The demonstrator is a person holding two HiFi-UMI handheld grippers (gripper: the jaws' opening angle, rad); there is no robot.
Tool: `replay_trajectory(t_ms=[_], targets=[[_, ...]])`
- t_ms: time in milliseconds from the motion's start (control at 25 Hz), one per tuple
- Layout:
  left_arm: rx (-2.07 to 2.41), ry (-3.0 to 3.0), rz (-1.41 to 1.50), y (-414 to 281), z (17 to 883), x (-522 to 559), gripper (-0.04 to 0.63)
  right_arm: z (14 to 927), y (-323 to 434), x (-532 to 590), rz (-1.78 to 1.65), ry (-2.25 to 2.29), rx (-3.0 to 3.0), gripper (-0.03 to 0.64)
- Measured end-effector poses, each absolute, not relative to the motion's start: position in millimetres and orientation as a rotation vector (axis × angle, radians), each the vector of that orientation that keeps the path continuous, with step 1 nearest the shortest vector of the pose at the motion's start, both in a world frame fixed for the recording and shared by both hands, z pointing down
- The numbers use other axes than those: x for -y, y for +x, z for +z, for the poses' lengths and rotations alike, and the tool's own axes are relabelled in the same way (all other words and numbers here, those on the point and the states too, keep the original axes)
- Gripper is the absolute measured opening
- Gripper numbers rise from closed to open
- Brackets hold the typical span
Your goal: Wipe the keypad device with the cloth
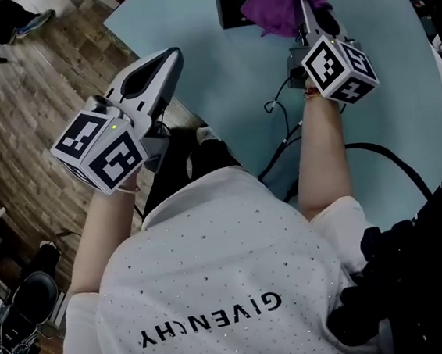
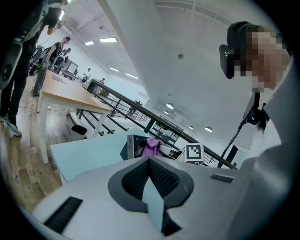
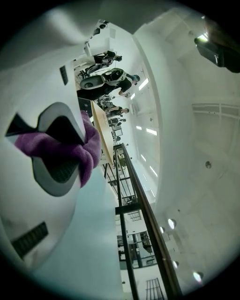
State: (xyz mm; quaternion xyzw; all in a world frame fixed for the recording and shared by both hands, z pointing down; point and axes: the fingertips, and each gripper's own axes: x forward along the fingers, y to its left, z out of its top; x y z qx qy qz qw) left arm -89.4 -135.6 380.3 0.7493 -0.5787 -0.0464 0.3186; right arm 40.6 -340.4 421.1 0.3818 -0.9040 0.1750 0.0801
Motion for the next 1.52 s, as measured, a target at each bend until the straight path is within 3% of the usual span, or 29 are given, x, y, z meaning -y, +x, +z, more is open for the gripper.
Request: replay_trajectory(t_ms=[280, 480, 680, 920, 1520], targets=[[1.509, 1.970, -0.136, -89, 381, 133, 0.002, 411, 35, 337, 0.507, 1.189, 2.728, 0.071], [1.528, 1.969, -0.139, -88, 377, 132, 0.002, 352, -30, 275, 0.445, 0.666, 3.108, 0.071], [1.553, 1.963, -0.138, -84, 375, 130, 0.002, 372, -70, 231, 0.256, 0.342, 3.003, 0.071], [1.587, 1.941, -0.141, -95, 374, 118, 0.002, 415, -67, 245, -0.075, 0.506, 2.713, 0.072], [1.541, 1.956, -0.171, -97, 369, 120, 0.002, 413, -6, 304, 0.175, 0.923, 2.699, 0.071]])
